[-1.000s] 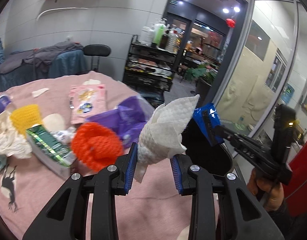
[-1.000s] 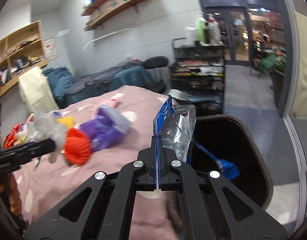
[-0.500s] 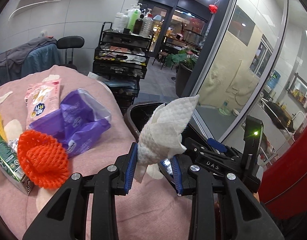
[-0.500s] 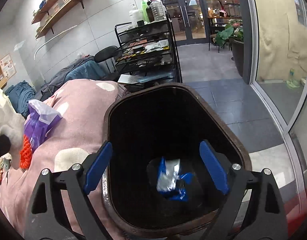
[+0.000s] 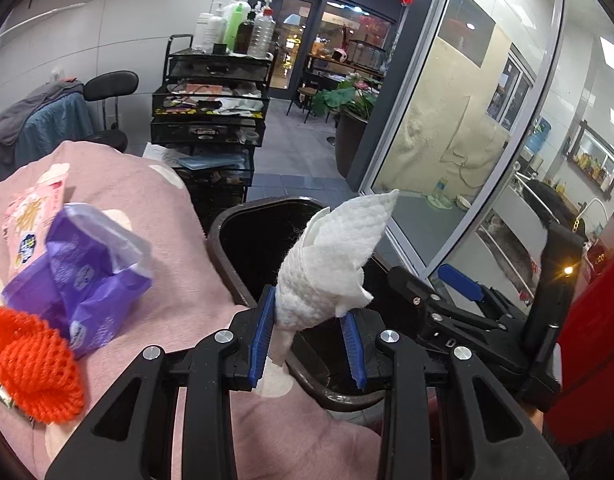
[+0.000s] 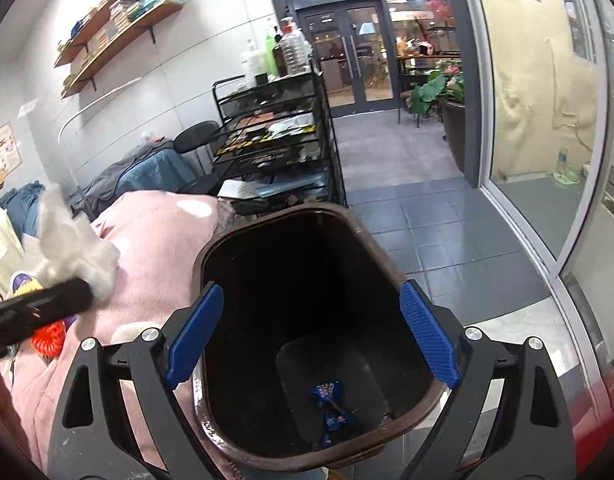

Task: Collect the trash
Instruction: 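Lower the white tissue into the bin and open the left gripper, then move both tools back over the table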

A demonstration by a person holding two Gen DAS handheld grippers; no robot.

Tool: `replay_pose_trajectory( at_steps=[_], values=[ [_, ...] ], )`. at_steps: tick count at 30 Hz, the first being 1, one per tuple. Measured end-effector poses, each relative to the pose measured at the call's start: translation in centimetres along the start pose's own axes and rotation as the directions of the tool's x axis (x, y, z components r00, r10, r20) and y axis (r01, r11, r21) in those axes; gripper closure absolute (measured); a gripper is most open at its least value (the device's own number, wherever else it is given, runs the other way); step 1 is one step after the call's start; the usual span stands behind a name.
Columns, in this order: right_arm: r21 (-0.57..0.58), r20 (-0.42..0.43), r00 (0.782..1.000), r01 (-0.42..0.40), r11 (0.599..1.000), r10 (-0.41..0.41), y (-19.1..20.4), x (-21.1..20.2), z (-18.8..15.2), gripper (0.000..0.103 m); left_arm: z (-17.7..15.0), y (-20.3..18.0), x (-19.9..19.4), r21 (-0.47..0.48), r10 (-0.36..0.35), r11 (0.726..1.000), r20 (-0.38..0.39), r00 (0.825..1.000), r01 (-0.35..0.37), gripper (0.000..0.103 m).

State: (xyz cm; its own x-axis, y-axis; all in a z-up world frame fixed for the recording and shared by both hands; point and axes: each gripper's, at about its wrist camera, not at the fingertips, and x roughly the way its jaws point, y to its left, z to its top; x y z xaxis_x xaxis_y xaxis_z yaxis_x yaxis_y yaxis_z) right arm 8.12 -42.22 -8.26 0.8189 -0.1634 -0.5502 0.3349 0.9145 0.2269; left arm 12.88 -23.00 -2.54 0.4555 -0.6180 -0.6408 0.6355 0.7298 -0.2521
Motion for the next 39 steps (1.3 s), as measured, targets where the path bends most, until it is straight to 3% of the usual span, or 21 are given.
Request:
replay_pose_trajectory(
  at_steps=[18, 20, 25, 30, 39],
  values=[
    [0.074, 0.049, 0.997, 0.054, 0.996, -0.058, -3.1, -1.5, 1.7, 0.01, -0.3, -1.2, 5.9, 0.024, 0.013, 1.0, -0.155, 0.988, -0.01, 0.069],
    [0.076, 0.047, 0.997, 0.056, 0.995, -0.06, -3.1, -1.5, 1.7, 0.01, -0.4, -1.1, 6.4, 0.022, 0.017, 1.0, -0.169, 0.986, -0.014, 0.064],
    [0.079, 0.048, 0.997, 0.059, 0.995, -0.063, -3.3, -1.5, 1.7, 0.009, -0.4, -0.9, 6.1, 0.011, 0.024, 1.0, -0.161, 0.987, -0.022, 0.021],
    [0.089, 0.046, 0.997, 0.063, 0.994, -0.068, -3.5, -1.5, 1.8, 0.007, -0.4, -1.4, 5.0, 0.053, 0.045, 0.998, -0.115, 0.992, -0.039, 0.011],
    [0.101, 0.032, 0.998, 0.047, 0.994, -0.05, -3.3, -1.4, 1.7, 0.006, -0.2, -1.7, 2.0, 0.077, 0.065, 0.995, -0.039, 0.997, -0.062, 0.006]
  ],
)
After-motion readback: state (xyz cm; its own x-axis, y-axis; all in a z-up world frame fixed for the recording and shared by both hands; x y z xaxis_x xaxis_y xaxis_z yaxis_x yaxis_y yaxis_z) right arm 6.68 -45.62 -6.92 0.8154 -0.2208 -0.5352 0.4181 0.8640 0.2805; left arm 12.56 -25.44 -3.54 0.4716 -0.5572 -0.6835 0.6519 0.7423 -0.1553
